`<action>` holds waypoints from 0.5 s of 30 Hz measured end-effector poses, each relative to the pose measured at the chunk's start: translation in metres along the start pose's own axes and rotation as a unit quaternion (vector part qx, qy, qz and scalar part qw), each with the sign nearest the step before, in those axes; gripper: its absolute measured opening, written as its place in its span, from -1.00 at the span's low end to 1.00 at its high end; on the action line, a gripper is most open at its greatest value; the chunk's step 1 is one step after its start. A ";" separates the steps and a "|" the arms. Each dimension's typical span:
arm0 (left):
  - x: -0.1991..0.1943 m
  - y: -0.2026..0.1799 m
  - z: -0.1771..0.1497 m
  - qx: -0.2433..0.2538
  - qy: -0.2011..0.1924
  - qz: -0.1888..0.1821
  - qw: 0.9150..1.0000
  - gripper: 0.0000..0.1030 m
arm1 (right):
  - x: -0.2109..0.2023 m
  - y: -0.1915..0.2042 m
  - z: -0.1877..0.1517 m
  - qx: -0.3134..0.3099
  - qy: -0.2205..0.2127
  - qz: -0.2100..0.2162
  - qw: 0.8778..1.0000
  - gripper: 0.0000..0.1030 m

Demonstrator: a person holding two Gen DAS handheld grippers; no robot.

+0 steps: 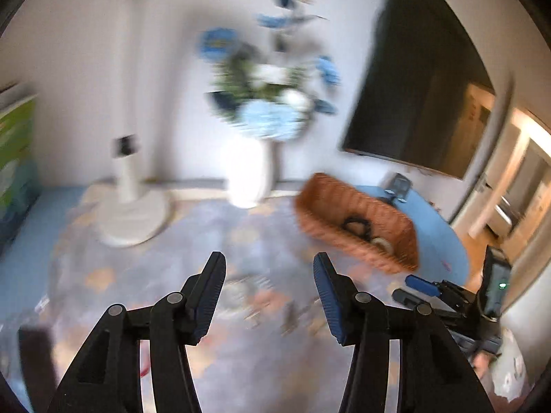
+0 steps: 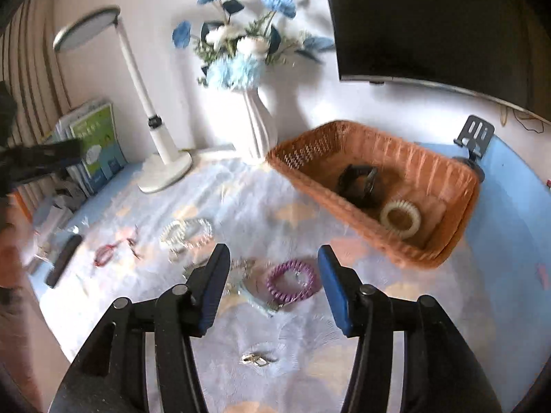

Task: Organize jewelry
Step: 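Open both tools to drop the watch and hair tie into the basket, then grasp the red string bracelet with the left tool while the right tool grasps a clear bead bracelet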

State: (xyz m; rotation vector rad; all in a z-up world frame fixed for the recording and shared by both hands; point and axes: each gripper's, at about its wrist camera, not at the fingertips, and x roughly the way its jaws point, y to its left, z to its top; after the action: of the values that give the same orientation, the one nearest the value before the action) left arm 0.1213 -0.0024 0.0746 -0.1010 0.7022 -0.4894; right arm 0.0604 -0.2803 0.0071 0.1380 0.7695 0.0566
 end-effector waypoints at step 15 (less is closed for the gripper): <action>0.034 0.125 -0.111 -0.115 0.075 0.135 0.981 0.06 | 0.039 0.012 -0.020 -0.010 0.051 -0.043 0.998 0.12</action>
State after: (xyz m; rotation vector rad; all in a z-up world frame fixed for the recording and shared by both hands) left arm 0.1221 0.1004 -0.0618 -0.1845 0.9055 -0.1553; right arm 0.0748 -0.2627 -0.0324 0.0828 0.8762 -0.0094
